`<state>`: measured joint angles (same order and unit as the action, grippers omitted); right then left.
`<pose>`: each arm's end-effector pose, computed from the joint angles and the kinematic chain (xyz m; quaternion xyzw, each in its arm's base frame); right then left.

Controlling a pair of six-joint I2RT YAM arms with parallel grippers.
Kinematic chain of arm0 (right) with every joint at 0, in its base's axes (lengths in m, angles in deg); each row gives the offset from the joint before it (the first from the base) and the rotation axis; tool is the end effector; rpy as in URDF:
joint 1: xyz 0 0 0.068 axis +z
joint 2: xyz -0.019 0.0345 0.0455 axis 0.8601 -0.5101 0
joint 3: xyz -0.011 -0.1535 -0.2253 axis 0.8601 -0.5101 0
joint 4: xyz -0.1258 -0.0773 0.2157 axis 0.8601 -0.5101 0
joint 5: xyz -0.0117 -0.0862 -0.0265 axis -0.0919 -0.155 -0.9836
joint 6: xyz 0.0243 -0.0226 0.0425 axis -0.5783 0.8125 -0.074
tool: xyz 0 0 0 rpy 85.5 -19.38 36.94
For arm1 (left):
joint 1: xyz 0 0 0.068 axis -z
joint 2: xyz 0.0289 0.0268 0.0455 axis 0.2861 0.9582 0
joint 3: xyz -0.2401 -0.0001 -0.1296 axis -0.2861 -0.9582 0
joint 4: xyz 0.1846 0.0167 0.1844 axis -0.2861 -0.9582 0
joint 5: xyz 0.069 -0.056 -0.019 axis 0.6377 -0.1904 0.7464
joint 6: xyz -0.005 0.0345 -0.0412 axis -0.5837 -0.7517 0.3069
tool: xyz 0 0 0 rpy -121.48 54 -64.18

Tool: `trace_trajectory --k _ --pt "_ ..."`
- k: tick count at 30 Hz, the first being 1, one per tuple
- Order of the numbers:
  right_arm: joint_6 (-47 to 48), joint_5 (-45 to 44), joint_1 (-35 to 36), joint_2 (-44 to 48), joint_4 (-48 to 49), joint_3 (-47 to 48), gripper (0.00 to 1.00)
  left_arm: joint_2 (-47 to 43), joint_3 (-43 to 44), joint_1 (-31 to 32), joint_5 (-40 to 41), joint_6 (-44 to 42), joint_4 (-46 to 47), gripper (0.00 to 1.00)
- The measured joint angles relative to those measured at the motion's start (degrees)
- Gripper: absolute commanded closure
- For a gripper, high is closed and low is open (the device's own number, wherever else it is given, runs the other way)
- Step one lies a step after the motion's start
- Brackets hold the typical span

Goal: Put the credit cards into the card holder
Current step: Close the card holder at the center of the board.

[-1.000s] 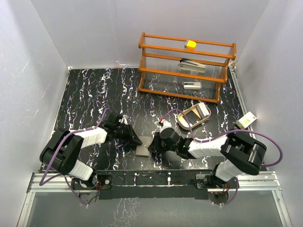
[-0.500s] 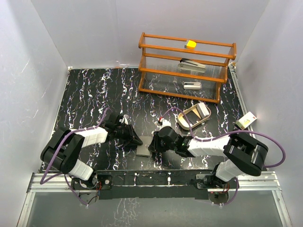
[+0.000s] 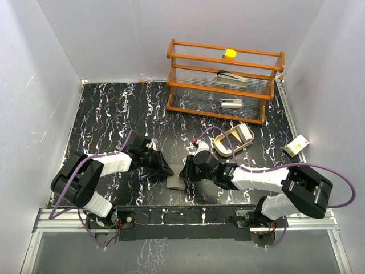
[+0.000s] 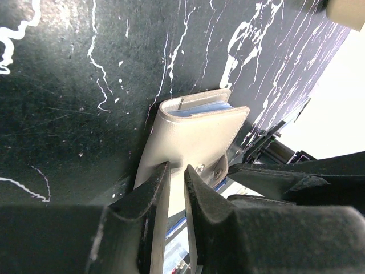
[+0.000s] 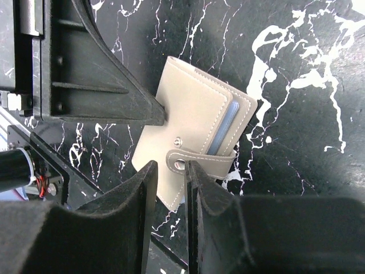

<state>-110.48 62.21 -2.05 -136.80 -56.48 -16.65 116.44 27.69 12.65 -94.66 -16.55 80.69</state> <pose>0.1440 0.2199 0.1665 -0.0493 0.9058 0.3201 0.2733 0.2191 -0.1445 0.1296 -0.0970 0.9022 -0.4134 0.0758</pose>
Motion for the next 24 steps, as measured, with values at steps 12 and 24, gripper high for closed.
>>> trace_trajectory --k 12,24 --pt "-0.02 -0.98 0.0 -2.62 0.44 0.04 0.8 0.63 0.46 0.17 -0.26 0.11 -0.22 0.83" --pt "0.28 -0.98 -0.07 -4.9 0.42 1.03 0.83 0.07 0.11 0.55 -0.26 2.1 0.7 0.79"
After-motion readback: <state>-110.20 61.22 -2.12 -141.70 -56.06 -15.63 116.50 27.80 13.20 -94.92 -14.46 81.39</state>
